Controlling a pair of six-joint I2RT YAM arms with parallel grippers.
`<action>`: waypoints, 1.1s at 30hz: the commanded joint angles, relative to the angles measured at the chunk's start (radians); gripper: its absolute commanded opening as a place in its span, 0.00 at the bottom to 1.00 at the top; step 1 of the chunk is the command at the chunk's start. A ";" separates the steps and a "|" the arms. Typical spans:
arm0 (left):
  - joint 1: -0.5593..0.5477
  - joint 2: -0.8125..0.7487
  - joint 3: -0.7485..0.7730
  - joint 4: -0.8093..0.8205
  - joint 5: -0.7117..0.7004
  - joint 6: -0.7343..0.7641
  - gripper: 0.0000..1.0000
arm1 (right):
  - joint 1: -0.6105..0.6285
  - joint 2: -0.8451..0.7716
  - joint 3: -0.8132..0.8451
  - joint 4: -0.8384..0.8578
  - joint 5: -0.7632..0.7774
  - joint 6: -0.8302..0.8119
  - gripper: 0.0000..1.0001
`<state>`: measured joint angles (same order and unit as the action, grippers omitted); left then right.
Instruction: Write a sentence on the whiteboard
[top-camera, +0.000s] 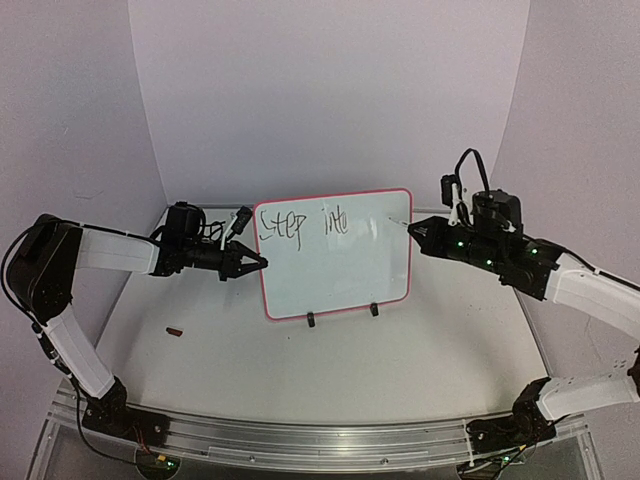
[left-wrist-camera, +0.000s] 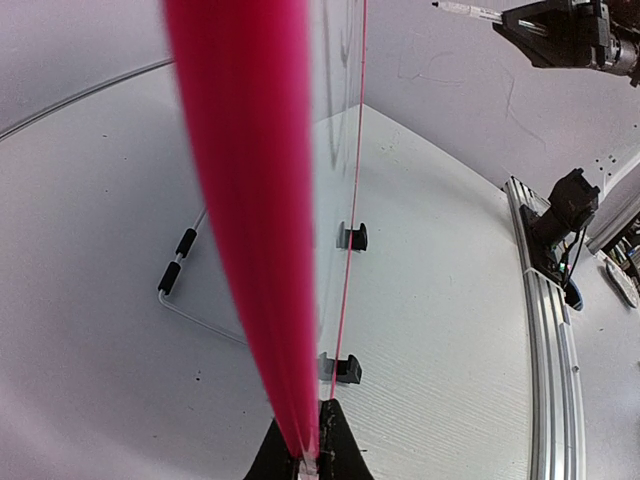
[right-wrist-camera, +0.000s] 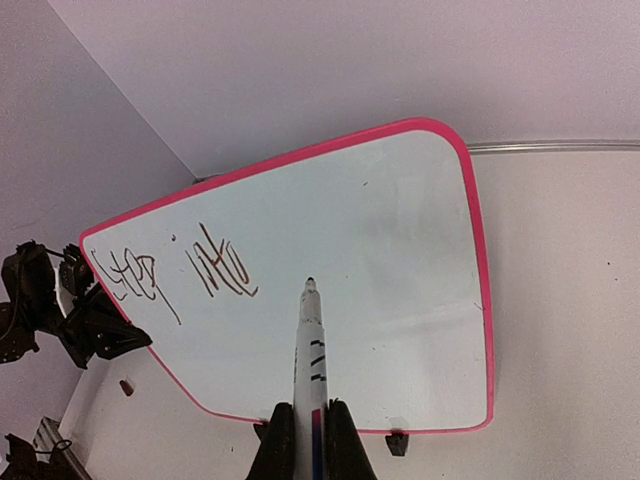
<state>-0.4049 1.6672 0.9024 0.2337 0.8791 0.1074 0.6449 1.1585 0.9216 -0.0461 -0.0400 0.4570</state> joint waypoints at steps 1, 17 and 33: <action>-0.003 0.008 0.000 -0.079 -0.140 0.048 0.00 | -0.002 -0.018 -0.050 0.053 -0.064 -0.012 0.00; -0.005 -0.002 -0.008 -0.073 -0.139 0.046 0.00 | 0.317 0.344 0.035 0.387 0.033 -0.024 0.00; -0.005 -0.003 -0.010 -0.070 -0.140 0.044 0.00 | 0.364 0.645 0.269 0.417 -0.001 -0.030 0.00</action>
<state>-0.4061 1.6657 0.9024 0.2333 0.8776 0.1078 1.0009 1.7771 1.1445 0.3406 -0.0410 0.4305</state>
